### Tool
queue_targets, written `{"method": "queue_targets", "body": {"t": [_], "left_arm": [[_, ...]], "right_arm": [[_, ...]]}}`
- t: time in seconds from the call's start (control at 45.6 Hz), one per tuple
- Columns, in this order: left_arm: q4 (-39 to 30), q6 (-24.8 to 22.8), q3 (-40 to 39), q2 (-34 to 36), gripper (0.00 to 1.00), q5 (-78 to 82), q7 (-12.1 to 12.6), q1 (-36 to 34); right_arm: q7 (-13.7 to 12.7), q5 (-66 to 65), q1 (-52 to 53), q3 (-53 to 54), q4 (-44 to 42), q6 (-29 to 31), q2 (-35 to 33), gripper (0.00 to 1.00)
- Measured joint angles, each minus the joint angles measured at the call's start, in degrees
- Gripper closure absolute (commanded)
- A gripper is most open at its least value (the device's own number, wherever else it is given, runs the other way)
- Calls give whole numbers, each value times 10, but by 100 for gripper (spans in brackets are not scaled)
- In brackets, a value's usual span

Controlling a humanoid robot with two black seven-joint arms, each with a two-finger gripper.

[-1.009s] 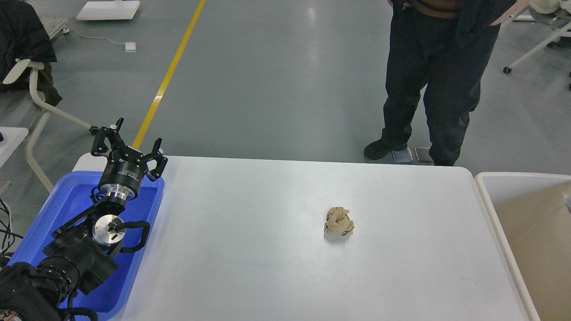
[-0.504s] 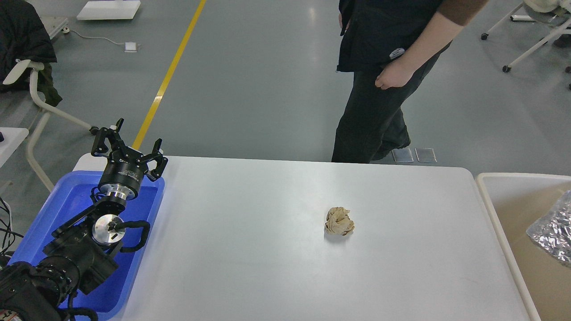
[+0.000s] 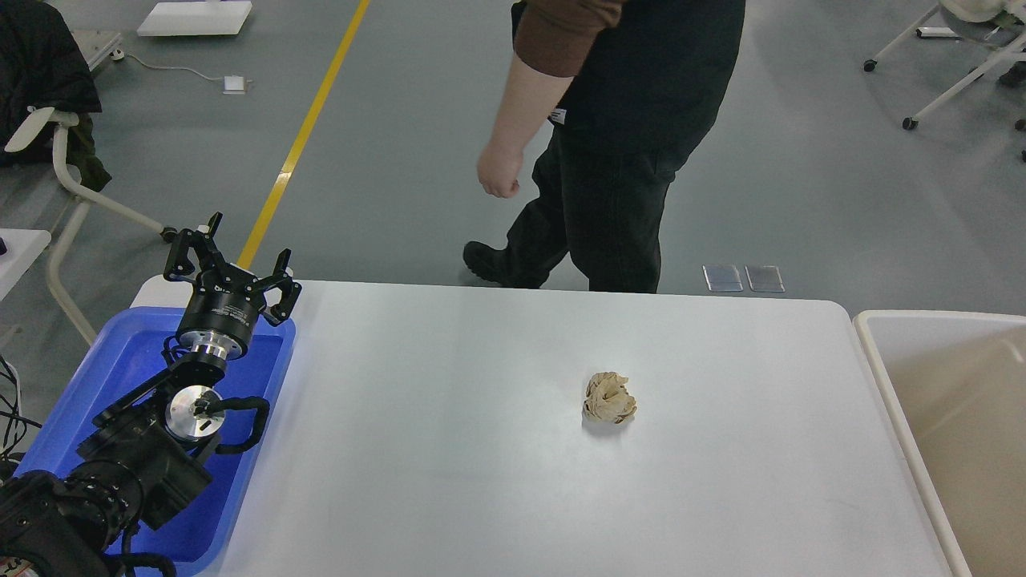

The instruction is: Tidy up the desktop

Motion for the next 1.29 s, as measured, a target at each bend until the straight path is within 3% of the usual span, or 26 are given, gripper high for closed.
{"method": "queue_targets", "body": {"t": [0.263, 0.68, 1.031, 1.294], "left_arm": [[0, 0, 0, 0, 0, 0, 0, 0], [0, 0, 0, 0, 0, 0, 0, 0], [0, 0, 0, 0, 0, 0, 0, 0], [0, 0, 0, 0, 0, 0, 0, 0]], "right_arm": [[3, 1, 29, 90, 10, -4, -29, 0], [2, 4, 172, 277, 81, 18, -120, 0], [5, 4, 234, 484, 235, 52, -192, 0], [17, 5, 191, 590, 337, 64, -201, 0]]}}
